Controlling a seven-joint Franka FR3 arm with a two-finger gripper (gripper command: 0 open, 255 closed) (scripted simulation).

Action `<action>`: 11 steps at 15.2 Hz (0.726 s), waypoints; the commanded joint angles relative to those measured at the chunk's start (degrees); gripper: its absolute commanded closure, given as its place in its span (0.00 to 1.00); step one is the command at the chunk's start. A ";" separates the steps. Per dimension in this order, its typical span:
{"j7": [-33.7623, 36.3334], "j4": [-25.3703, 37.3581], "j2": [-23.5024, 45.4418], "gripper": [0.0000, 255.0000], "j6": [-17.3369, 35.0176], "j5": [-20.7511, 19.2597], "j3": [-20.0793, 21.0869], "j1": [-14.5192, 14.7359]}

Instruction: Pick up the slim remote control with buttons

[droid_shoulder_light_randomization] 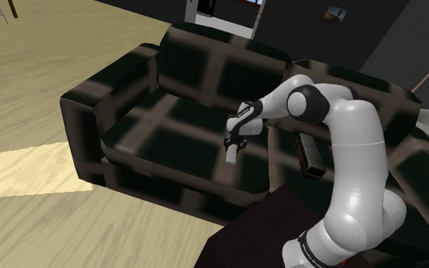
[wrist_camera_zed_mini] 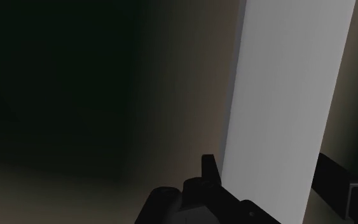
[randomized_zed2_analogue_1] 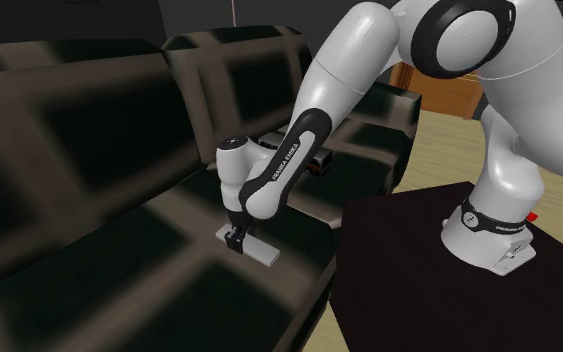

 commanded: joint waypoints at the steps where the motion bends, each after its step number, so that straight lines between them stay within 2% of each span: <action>1: -0.05 -0.42 -1.20 1.00 -0.80 -0.14 -0.18 0.02; 11: 0.43 -2.48 -7.84 1.00 -5.39 -1.02 -1.16 0.78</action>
